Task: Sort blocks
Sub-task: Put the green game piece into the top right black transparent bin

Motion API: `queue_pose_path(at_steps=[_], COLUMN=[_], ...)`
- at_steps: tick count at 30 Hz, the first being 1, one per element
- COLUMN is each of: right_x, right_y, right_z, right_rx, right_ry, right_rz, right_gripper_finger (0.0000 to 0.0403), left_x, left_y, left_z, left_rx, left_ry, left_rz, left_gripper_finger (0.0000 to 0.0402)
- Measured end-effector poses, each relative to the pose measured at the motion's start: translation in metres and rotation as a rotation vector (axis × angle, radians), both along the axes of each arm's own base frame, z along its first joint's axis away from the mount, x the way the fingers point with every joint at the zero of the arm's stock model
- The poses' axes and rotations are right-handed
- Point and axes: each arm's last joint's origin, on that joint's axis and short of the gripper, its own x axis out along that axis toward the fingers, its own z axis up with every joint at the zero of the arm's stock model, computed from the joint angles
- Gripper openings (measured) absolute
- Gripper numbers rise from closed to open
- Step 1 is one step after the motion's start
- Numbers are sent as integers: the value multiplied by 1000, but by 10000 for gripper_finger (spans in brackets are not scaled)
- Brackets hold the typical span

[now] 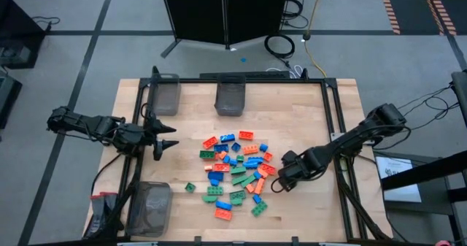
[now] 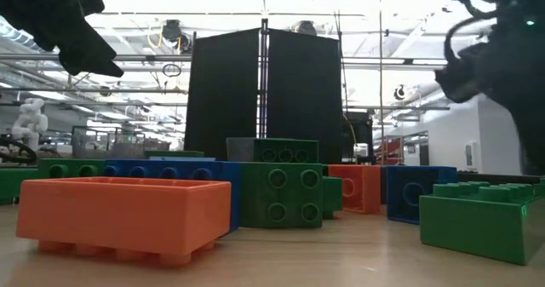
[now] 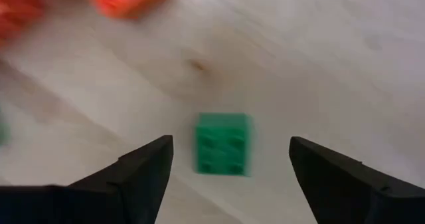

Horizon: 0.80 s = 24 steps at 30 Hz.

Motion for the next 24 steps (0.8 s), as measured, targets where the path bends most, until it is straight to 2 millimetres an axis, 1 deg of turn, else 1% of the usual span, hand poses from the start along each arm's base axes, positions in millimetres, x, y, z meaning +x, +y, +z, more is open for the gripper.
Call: queue_pose_path(at_steps=[4, 9, 16, 19, 24], right_x=[-2, 7, 2, 2, -2], right_y=[1, 5, 3, 3, 3], right_z=[-4, -6, -10, -13, -22], right_rx=[7, 48, 21, 23, 53], right_ry=[-4, -92, -31, -30, -34], right_rz=[-8, 4, 12, 20, 10], right_gripper_finger=[299, 299, 299, 299, 279], left_x=[0, 0, 0, 0, 0], left_y=[0, 0, 0, 0, 0], left_z=[0, 0, 0, 0, 0], left_rx=[0, 0, 0, 0, -1], left_ry=[0, 0, 0, -1, -2], left_rz=[0, 0, 1, 0, 1], left_gripper_finger=[257, 257, 258, 258, 258])
